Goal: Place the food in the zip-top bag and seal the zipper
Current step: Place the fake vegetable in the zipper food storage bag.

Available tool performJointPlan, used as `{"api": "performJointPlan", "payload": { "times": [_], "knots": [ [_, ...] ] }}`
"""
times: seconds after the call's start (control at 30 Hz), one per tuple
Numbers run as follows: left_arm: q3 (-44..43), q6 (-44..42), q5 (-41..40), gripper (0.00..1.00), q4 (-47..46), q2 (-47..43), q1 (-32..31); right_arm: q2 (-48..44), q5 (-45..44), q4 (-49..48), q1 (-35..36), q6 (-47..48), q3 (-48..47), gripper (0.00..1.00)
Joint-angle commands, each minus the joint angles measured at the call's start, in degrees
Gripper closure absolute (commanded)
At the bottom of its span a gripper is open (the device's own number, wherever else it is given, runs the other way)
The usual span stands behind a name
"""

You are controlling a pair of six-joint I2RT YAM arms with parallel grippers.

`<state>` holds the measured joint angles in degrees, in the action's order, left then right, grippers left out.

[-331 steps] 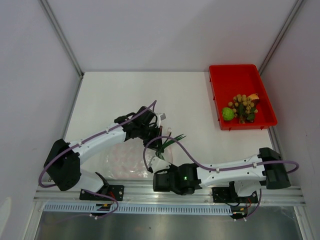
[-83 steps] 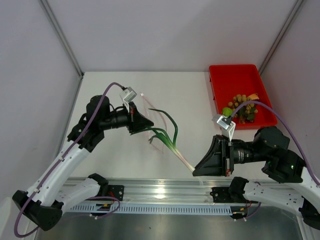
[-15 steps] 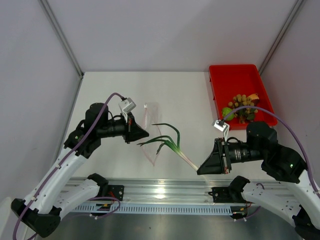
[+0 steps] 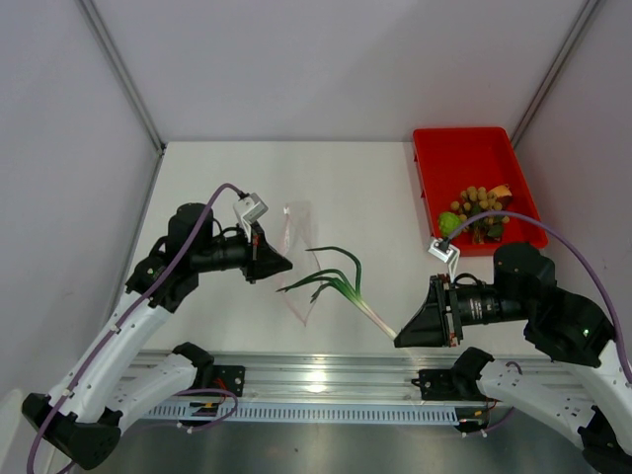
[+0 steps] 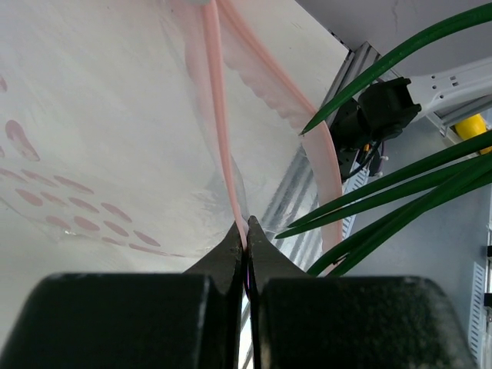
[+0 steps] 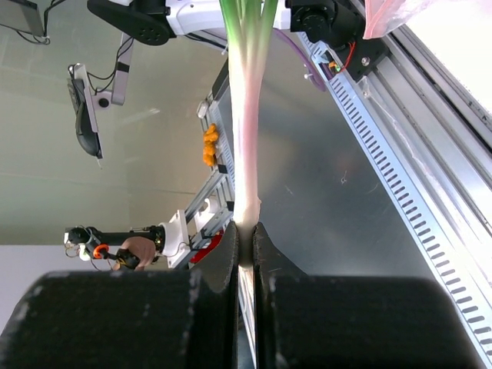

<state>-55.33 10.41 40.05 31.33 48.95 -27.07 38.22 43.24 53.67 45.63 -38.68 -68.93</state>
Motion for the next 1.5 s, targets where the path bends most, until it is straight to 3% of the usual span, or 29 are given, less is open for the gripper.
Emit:
{"api": "performJointPlan", "payload": {
  "times": [0.0,0.97,1.47],
  "knots": [
    [-1.4,-1.6,-0.6,1.00,0.2,-1.0,0.7,-0.6,-0.2,0.6,-0.2,1.1,-1.9,1.00],
    [0.0,-2.2,-0.4,0.99,0.1,-1.4,2.3,-0.7,-0.6,0.2,-0.2,1.1,-1.4,1.00],
    [-7.2,6.1,1.3,0.99,3.8,4.6,2.3,3.4,0.3,2.1,-0.2,6.9,-2.1,1.00]
  ]
}}
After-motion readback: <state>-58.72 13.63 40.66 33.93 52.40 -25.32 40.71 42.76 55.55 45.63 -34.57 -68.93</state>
